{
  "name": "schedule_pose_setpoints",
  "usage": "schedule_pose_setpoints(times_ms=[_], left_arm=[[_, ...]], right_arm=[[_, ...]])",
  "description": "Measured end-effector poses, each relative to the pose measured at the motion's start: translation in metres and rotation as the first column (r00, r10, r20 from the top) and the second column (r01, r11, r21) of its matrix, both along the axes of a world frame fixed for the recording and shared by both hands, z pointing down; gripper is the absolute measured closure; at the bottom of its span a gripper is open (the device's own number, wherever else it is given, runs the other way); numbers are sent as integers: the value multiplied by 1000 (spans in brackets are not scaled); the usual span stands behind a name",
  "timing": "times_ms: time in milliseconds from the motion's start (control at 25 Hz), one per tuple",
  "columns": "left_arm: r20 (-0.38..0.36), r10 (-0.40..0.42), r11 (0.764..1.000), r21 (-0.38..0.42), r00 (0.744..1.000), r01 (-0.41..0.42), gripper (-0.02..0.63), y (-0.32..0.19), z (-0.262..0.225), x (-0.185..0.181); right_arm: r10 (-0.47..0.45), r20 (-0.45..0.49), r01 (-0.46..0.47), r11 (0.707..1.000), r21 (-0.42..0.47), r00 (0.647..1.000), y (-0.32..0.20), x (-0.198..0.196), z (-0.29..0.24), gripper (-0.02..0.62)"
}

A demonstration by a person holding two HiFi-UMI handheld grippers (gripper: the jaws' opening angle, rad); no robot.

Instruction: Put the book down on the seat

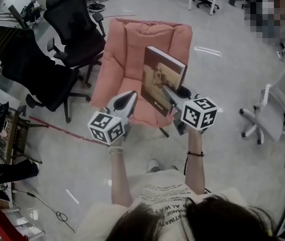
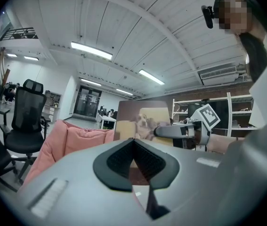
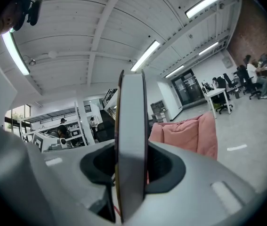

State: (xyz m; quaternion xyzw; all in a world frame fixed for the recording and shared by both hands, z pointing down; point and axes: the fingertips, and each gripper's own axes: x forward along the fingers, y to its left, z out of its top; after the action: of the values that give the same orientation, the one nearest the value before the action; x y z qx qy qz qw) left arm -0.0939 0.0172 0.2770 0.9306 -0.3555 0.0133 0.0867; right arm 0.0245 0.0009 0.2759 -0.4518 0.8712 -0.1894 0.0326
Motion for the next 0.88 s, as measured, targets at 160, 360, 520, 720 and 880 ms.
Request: schedule_pose_setpoints(times_ms=[160, 360, 520, 720, 880], left_arm=[[-2, 3, 1000, -10, 1000, -3, 607, -12, 2, -4], [-11, -14, 1000, -27, 1000, 14, 607, -21, 11, -11], [-14, -37, 998, -50, 999, 36, 607, -38, 22, -18], [-25, -69, 996, -53, 997, 68, 607, -82, 18, -27], [-40, -89, 994, -70, 995, 86, 607, -118, 24, -27]], right_arm=[[4, -17, -5, 1000, -16, 1000, -12, -4, 4, 449], [-2, -7, 1, 999, -40, 1000, -24, -7, 15, 449], [-28, -9, 27, 997, -66, 1000, -46, -14, 25, 449], [-64, -27, 62, 995, -78, 998, -93, -24, 25, 449], [-91, -41, 87, 992, -91, 995, -132, -29, 27, 448]])
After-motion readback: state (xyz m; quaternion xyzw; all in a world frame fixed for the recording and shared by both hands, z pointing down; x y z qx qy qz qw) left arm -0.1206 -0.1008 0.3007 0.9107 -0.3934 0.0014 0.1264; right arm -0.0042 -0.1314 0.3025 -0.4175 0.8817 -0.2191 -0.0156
